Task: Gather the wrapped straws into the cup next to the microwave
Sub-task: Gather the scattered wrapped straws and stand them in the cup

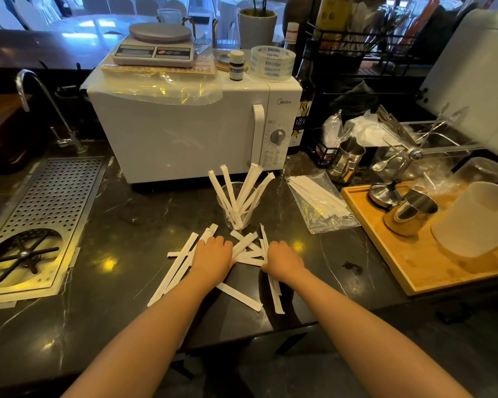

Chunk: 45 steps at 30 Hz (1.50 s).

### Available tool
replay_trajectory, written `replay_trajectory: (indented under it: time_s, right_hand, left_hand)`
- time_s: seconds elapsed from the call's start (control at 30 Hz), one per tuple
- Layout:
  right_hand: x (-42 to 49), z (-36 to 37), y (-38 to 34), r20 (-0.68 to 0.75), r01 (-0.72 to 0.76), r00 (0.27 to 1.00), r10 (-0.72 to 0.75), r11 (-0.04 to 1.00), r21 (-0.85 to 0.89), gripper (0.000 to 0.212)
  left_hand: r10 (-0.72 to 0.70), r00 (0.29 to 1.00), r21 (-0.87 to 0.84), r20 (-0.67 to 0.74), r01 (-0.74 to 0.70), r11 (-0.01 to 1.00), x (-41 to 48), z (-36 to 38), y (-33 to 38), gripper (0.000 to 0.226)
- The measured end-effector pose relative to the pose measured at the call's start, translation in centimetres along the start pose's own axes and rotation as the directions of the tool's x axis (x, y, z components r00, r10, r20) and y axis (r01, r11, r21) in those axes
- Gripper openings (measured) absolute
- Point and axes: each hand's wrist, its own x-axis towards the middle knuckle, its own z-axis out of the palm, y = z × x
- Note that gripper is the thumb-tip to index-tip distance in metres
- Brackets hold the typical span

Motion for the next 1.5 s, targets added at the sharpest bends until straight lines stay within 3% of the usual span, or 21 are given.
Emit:
replay_trajectory:
  time_s: [0.57,0.77,1.13,1.3,1.5]
  right_hand:
    - [0.0,-0.5,0.4,0.081,0.164,0.985,-0.154,0.977,-0.137,0.027]
    - [0.2,-1.0,1.1,0.096,0.203,0.976,-0.195,0.976,-0.084,0.025]
    - [1.4,-2.1,2.3,0.086,0.119,0.989,-0.122,0.992,0.046,0.021]
    - [1.8,-3.7,2.6,-0.003,0.105,0.994,-0.105,0.993,0.057,0.017]
    - [1.4,-4.0,0.6,-0.059,0.196,0.980,-0.190,0.972,0.126,0.023]
  left_hand:
    - [0.154,0.988,-0.062,0.012,-0.153,0.986,0.7,-0.3,-0.6,0.031]
    - [0.211,0.977,-0.110,-0.007,-0.211,0.971,0.7,-0.4,-1.1,0.034]
    - [0.216,0.975,-0.092,-0.053,-0.220,0.971,0.6,-0.4,-1.2,0.022]
    - [0.254,0.966,-0.087,-0.041,-0.257,0.962,0.9,-0.7,-0.8,0.020]
    - [0.357,0.930,0.002,-0.085,-0.358,0.934,1.0,-1.3,0.7,0.023]
